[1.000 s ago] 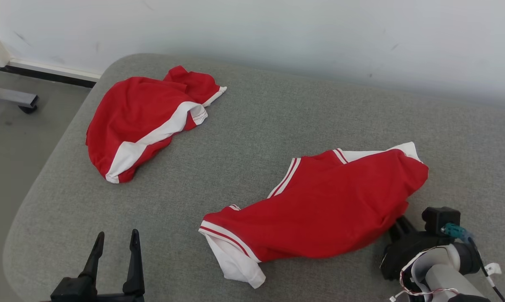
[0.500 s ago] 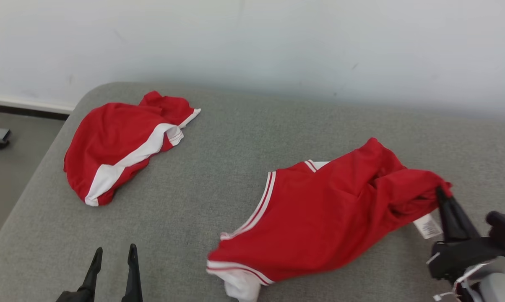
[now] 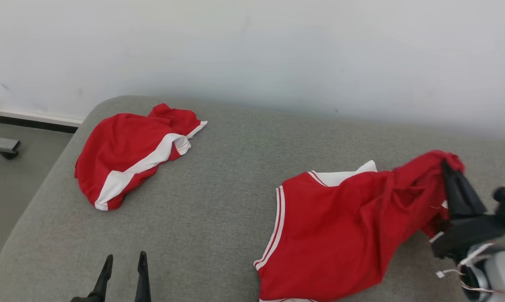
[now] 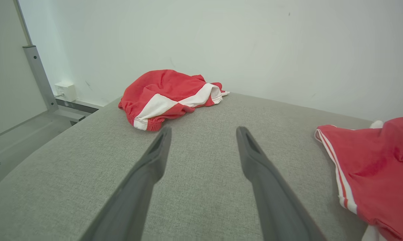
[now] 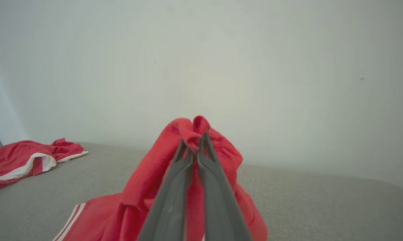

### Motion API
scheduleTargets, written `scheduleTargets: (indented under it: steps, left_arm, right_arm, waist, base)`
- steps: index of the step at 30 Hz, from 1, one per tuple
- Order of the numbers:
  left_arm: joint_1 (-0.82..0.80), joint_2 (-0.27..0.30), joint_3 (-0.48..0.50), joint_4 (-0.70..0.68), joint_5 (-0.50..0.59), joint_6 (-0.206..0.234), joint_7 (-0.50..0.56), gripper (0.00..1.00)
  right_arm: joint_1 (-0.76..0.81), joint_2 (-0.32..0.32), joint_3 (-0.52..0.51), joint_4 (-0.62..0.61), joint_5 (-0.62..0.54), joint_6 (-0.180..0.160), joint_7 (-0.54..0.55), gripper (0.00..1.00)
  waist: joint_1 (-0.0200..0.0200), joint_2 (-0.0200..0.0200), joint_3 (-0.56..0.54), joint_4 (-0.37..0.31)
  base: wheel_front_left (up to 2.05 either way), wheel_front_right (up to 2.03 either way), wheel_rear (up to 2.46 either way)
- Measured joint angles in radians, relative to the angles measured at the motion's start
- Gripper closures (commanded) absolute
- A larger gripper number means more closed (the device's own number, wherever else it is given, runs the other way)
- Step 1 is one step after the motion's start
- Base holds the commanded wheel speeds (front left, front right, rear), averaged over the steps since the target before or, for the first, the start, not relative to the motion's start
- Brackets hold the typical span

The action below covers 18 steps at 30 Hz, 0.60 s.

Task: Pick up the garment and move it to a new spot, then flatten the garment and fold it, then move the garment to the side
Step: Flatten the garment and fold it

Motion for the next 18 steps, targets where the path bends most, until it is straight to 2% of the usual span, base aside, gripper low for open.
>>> scheduleTargets:
  steps: [5, 11, 12, 13, 18]
  left_arm:
    - [-0.006, 0.000, -0.028, 0.010, -0.007, 0.000, 0.000, 0.00]
    - [-0.033, 0.000, -0.049, 0.021, -0.014, -0.001, 0.000, 0.00]
    - [-0.036, 0.000, -0.052, 0.023, -0.017, -0.002, 0.000, 0.00]
    - [-0.041, 0.000, -0.056, 0.026, -0.017, -0.002, 0.000, 0.00]
    - [-0.048, 0.000, -0.065, 0.033, -0.019, -0.004, 0.000, 0.00]
  right_arm:
    - [-0.108, 0.054, 0.113, 0.109, -0.016, 0.000, 0.014, 1.00]
    - [-0.245, 0.132, 0.243, 0.354, -0.014, 0.000, -0.006, 1.00]
    - [-0.260, 0.142, 0.262, 0.397, -0.015, 0.000, -0.007, 0.14]
    - [-0.273, 0.149, 0.277, 0.444, -0.015, 0.000, -0.006, 0.00]
    - [-0.316, 0.175, 0.340, 0.545, 0.022, 0.000, -0.034, 0.00]
  waist:
    - [0.0000, 0.0000, 0.000, 0.039]
    - [0.0000, 0.0000, 0.010, 0.087]
    - [0.0000, 0.0000, 0.014, 0.094]
    - [0.0000, 0.0000, 0.018, 0.100]
    - [0.0000, 0.0000, 0.038, 0.113]
  base:
    - [0.00, 0.00, 0.00]
    - [0.00, 0.00, 0.00]
    - [0.00, 0.00, 0.00]
    - [0.00, 0.00, 0.00]
    - [0.00, 0.00, 0.00]
